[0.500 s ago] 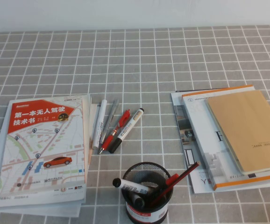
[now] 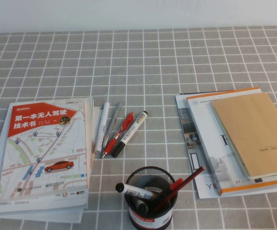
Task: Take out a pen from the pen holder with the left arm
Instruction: 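Take a marker out of the pen holder and lay it on the table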
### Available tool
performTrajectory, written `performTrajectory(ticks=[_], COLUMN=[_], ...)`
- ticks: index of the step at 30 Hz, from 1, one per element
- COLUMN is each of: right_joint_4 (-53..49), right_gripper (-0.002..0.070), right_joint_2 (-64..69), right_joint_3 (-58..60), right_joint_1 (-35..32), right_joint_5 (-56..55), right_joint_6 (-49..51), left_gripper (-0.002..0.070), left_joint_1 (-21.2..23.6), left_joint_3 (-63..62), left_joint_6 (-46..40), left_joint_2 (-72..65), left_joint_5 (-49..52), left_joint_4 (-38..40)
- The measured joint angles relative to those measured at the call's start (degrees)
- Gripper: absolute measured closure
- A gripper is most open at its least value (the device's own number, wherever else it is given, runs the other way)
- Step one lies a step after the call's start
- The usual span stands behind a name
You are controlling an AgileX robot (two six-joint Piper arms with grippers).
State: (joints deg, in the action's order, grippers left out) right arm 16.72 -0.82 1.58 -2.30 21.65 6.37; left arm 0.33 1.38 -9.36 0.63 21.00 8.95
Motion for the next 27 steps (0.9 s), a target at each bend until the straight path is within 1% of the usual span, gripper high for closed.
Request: performTrajectory(ticks=[2, 5, 6, 7, 8, 10, 12, 15, 17, 19, 27], right_joint_4=[0.00, 0.00, 0.00, 0.00, 0.00, 0.00, 0.00, 0.00, 0.00, 0.00, 0.00], right_gripper=[0.0689, 0.0689, 0.0689, 0.0689, 0.0689, 0.0689, 0.0689, 0.0689, 0.0689, 0.0689, 0.0689], right_joint_2=[0.00, 0.00, 0.00, 0.00, 0.00, 0.00, 0.00, 0.00, 0.00, 0.00, 0.00], right_joint_3=[0.00, 0.00, 0.00, 0.00, 0.00, 0.00, 0.00, 0.00, 0.00, 0.00, 0.00], right_joint_1=[0.00, 0.00, 0.00, 0.00, 0.00, 0.00, 0.00, 0.00, 0.00, 0.00, 0.00], right_joint_5=[0.00, 0.00, 0.00, 0.00, 0.00, 0.00, 0.00, 0.00, 0.00, 0.00, 0.00], right_joint_6=[0.00, 0.00, 0.00, 0.00, 0.00, 0.00, 0.00, 0.00, 0.00, 0.00, 0.00], left_gripper=[0.0676, 0.0676, 0.0676, 0.0676, 0.0676, 0.0676, 0.0676, 0.0676, 0.0676, 0.0676, 0.0676], left_joint_1=[0.00, 0.00, 0.00, 0.00, 0.00, 0.00, 0.00, 0.00, 0.00, 0.00, 0.00], left_joint_3=[0.00, 0.00, 0.00, 0.00, 0.00, 0.00, 0.00, 0.00, 0.00, 0.00, 0.00], left_joint_6=[0.00, 1.20, 3.62, 5.59, 8.30, 10.60, 11.25, 8.05, 3.99, 1.88, 0.76], left_joint_2=[0.00, 0.00, 0.00, 0.00, 0.00, 0.00, 0.00, 0.00, 0.00, 0.00, 0.00], left_joint_5=[-1.68, -5.89, -9.00, -10.97, -14.06, -18.77, -22.84, -26.07, -26.72, -26.82, -29.62], left_joint_4=[1.72, 8.28, 15.30, 20.11, 27.48, 36.46, 41.36, 43.39, 43.61, 44.04, 45.02])
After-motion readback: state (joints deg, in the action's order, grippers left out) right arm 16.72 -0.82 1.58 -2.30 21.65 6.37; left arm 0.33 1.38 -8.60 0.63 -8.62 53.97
